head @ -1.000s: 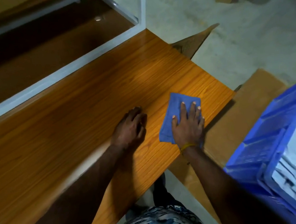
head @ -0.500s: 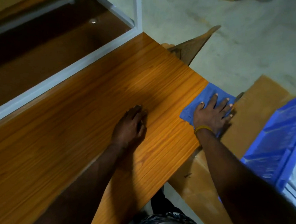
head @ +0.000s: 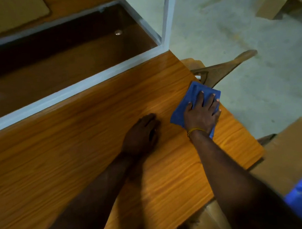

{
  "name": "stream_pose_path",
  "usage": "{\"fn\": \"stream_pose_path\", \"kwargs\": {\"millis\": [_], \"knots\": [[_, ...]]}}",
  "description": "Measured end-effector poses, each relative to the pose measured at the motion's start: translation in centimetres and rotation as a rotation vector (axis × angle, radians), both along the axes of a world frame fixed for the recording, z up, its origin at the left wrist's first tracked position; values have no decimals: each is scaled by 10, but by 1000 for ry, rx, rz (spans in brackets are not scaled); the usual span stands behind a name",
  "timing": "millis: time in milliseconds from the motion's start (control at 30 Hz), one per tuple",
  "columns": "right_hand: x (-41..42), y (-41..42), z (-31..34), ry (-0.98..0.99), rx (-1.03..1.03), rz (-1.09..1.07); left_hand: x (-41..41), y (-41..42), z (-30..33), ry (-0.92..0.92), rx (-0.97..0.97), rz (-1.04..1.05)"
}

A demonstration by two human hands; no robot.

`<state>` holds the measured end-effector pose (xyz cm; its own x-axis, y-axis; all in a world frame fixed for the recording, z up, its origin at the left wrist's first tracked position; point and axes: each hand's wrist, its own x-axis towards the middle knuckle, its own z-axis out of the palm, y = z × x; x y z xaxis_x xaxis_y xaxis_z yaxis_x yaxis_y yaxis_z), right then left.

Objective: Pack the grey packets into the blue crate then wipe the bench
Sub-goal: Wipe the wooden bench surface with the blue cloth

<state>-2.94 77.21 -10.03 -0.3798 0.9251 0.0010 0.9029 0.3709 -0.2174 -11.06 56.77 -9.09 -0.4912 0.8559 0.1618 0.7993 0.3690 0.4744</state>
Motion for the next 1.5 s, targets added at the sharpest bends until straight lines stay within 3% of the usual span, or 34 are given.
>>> {"fn": "stream_pose_path", "kwargs": {"millis": [433,867,1167,1500], "knots": [[-146,52,1,-4,0,418,-15,10,-9,2,74,63],[-143,28,13,-176,93,1291,5,-20,-6,-6,114,121],[-90,-48,14,-199,65,1448,41,-117,11,-77,-8,241],[2,-142,21,-239,53,1361,98,-228,14,-83,-8,381]]}}
